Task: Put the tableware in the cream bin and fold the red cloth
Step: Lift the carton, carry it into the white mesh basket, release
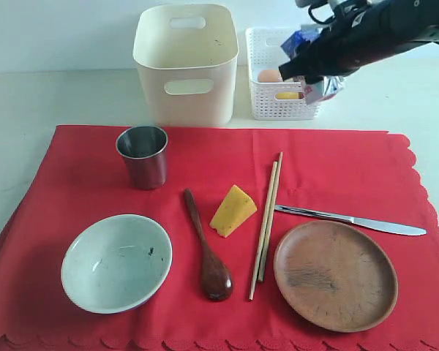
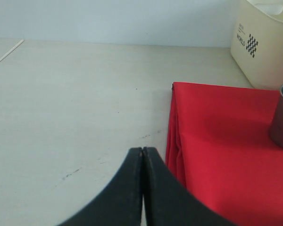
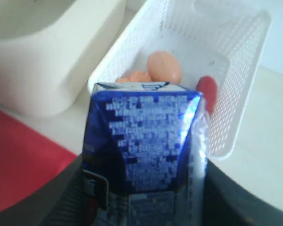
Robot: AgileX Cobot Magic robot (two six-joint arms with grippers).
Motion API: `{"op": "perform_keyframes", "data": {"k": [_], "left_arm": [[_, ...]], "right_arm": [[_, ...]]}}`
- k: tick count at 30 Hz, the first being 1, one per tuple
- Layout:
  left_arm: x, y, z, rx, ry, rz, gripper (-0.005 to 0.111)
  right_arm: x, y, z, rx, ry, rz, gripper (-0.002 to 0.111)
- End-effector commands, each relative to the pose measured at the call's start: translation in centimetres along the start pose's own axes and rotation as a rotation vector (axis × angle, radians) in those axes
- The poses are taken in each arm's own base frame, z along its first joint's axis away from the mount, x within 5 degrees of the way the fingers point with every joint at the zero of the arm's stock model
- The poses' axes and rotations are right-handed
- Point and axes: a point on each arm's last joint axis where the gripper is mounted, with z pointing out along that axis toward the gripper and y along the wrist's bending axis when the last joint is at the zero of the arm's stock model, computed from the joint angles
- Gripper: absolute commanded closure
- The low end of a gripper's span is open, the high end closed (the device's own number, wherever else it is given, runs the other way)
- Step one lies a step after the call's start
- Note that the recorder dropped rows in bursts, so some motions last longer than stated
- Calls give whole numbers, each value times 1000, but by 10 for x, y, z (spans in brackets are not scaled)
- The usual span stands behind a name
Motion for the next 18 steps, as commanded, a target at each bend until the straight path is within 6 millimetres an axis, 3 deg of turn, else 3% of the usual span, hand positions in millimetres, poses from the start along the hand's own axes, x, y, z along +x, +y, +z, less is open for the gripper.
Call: {"op": "perform_keyframes", "data": {"k": [1,11,18], "left_arm": [[0,0,1,2,1,-5,105],[0,0,1,2,1,-5,105],[0,0,1,2,1,-5,105]], "right_arm": [[-21,-8,-1,58,-204,100,108],[-24,-16,30,137,-471,176,108],[-25,-17,64,119,-440,224,108]]}}
